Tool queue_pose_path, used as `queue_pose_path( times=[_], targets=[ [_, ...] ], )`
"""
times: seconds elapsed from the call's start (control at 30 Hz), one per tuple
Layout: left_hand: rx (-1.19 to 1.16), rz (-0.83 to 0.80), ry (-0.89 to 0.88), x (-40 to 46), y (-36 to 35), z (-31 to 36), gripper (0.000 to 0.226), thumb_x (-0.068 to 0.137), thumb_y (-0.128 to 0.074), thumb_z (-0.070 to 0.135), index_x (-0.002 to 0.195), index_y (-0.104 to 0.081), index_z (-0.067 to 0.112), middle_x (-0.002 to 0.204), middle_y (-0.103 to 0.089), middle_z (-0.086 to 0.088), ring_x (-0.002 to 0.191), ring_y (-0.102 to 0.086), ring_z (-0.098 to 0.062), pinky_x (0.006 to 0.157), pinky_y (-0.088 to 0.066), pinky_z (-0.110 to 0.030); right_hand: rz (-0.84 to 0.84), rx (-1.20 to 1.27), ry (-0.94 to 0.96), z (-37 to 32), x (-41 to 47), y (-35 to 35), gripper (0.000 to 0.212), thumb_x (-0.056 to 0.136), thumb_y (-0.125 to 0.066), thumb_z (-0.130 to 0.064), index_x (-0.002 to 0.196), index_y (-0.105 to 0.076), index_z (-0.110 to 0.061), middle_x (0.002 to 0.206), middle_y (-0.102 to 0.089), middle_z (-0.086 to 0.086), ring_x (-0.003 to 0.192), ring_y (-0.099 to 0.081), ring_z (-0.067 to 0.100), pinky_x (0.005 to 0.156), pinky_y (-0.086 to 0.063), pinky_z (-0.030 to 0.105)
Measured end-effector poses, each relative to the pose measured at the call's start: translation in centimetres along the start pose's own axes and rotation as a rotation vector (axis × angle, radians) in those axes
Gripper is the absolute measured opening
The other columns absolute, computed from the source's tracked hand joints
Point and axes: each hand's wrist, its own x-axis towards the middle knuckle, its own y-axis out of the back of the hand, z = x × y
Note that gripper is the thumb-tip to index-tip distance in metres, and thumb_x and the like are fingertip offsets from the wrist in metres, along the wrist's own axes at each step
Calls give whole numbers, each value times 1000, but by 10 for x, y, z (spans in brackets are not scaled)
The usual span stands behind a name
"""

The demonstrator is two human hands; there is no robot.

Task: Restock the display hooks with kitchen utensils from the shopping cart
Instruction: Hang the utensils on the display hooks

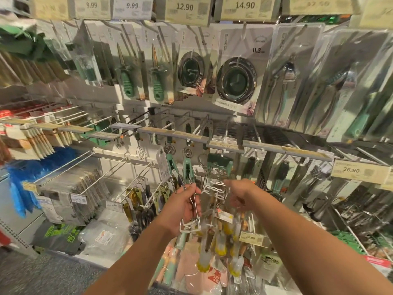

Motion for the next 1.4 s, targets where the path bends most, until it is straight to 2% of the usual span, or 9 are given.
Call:
queue_pose_path(
  times=[0.07, 0.13, 0.3, 0.47, 0.53, 0.8, 0.93, 1.2, 1.4],
  targets=[
    [-4, 2, 3, 1, 2, 0, 26, 109, -49, 23, 89, -58, 10, 66, -50, -5, 52, -49, -17, 45, -48, -25, -45, -25, -45, 8, -3, 2, 9, 105, -57, -25, 101, -59, -18, 64, -48, 5, 54, -45, 19, 54, -39, 25],
    [6, 2, 0, 2, 4, 0, 25, 108, -50, 24, 90, -60, 9, 67, -51, -5, 53, -51, -18, 47, -49, -27, -77, -52, -39, 14, -4, 5, 19, 106, -52, -22, 88, -58, -24, 65, -52, 5, 56, -48, 20, 60, -39, 29],
    [39, -10, -10, 2, 4, -1, 20, 106, -54, 25, 100, -64, 8, 66, -56, -4, 55, -54, -17, 54, -50, -30, -118, 123, 56, 10, -19, -1, 31, 104, -59, -38, 112, -65, -9, 102, -75, 9, 74, -67, 21, 69, -53, 32],
    [-25, -76, -25, -4, 2, -3, 23, 88, -63, 31, 95, -67, 10, 62, -55, -3, 48, -54, -17, 52, -48, -31, -291, 281, 120, 2, -32, -18, 46, 105, -47, -55, 123, -64, -17, 119, -73, 7, 108, -70, 27, 97, -54, 43],
    [-47, -116, -19, -7, 1, -4, 20, 86, -64, 30, 84, -75, 13, 61, -54, -4, 47, -53, -17, 49, -49, -29, -414, 396, 132, 1, -35, -27, 53, 105, -41, -60, 130, -64, -20, 114, -74, 6, 104, -69, 23, 102, -50, 46],
    [-33, -150, -6, -10, 5, -4, 23, 88, -63, 29, 85, -75, 10, 61, -56, -8, 48, -56, -20, 48, -51, -29, -448, 652, 179, 3, -48, -41, 47, 108, -39, -50, 131, -65, -17, 112, -77, 7, 83, -74, 18, 73, -57, 36],
    [24, -99, 22, -7, 11, -5, 32, 92, -58, 42, 95, -65, 10, 66, -60, -3, 53, -57, -16, 53, -50, -29, -371, 637, 223, 9, -44, -40, 43, 107, -46, -47, 130, -64, -16, 75, -67, -5, 54, -49, 9, 54, -40, 27],
    [56, -61, 16, -3, 1, -9, 32, 101, -56, 35, 118, -68, 10, 74, -65, -1, 60, -60, -15, 57, -52, -29, -175, 619, 421, 17, -46, -32, 28, 108, -50, -37, 111, -67, -15, 65, -53, -11, 50, -36, 8, 47, -29, 23],
    [145, 56, -40, 9, 10, -14, 21, 102, -59, 27, 110, -70, 11, 78, -61, -3, 69, -57, -17, 67, -48, -33, -38, 590, 502, 25, -42, -26, 29, 110, -47, -30, 110, -64, -6, 62, -49, -5, 45, -33, 7, 42, -28, 18]
  ],
)
